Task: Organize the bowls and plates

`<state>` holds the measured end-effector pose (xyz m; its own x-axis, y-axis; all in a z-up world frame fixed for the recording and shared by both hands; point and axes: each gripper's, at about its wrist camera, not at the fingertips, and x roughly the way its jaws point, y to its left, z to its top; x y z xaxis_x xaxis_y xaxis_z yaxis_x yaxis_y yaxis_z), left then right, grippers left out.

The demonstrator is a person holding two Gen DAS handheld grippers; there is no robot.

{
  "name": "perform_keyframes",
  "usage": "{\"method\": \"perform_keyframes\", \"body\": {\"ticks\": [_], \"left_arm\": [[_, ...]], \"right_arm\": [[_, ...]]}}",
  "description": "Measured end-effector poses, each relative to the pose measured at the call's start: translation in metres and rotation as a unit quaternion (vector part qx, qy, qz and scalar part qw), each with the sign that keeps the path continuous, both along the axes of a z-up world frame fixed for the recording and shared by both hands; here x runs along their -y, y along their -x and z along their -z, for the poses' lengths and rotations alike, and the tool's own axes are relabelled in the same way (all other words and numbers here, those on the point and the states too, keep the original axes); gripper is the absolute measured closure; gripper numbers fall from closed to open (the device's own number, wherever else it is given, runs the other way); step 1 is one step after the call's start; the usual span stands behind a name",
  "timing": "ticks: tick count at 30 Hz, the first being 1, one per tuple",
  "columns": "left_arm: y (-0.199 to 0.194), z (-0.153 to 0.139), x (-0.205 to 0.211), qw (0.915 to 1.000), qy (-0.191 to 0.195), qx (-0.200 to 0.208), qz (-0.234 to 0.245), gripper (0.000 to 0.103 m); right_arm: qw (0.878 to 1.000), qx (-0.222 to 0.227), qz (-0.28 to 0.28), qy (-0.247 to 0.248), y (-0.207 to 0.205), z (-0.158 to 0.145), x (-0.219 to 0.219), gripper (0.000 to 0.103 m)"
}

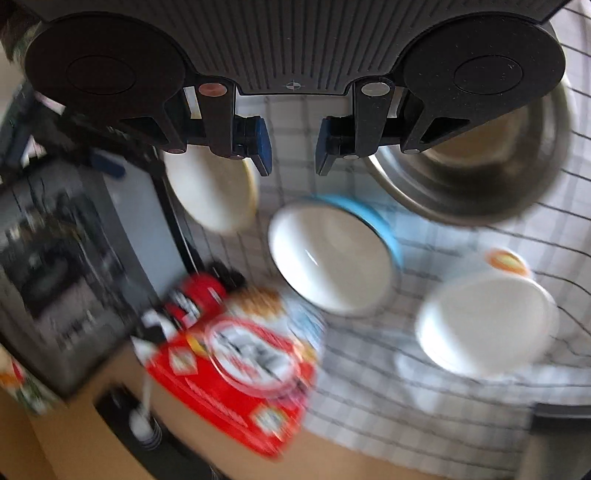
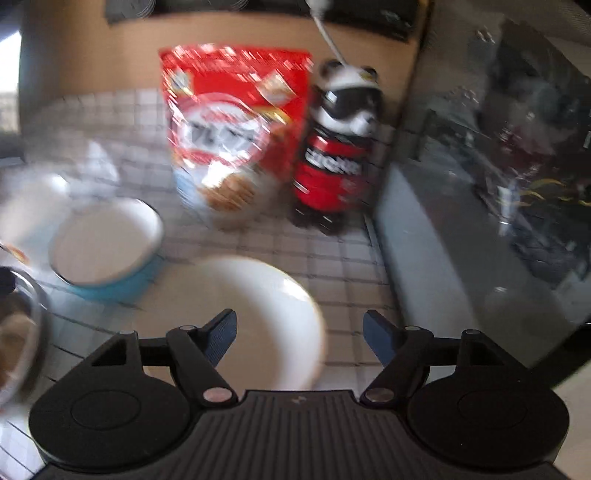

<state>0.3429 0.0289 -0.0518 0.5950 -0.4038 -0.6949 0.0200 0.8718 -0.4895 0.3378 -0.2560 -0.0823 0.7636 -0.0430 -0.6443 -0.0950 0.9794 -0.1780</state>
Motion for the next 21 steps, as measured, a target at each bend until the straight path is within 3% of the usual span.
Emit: {"method": "perform_keyframes", "body": {"ticks": [5, 13, 16, 18, 21], "left_arm": [[-0.006, 0.008, 0.025, 0.9986, -0.014, -0.007, 0.051, 0.075], [-0.022, 0.033, 0.038, 0.9965, 0.046, -0.048, 0.050, 0.075], [-0.029, 0.045, 0.050, 0.9977, 0.031, -0.053, 0.028, 0.075], [-0.032, 0.052, 0.056, 0.9962, 0.045, -0.071, 0.022, 0.075], [-0.043, 0.057, 0.071, 0.9961, 0.032, -0.079, 0.023, 0.075]], "right_arm": [[0.999, 0.002, 0.018, -0.041, 0.013, -0.001, 0.008, 0.027], [0.992, -0.041, 0.023, -0.115, 0.025, -0.009, 0.017, 0.027], [0.993, -0.050, 0.026, -0.099, 0.005, -0.002, 0.018, 0.029], [0.994, -0.059, 0.015, -0.096, -0.013, 0.004, 0.019, 0.040], [0.993, -0.066, 0.009, -0.096, -0.041, 0.014, 0.023, 0.045]]}}
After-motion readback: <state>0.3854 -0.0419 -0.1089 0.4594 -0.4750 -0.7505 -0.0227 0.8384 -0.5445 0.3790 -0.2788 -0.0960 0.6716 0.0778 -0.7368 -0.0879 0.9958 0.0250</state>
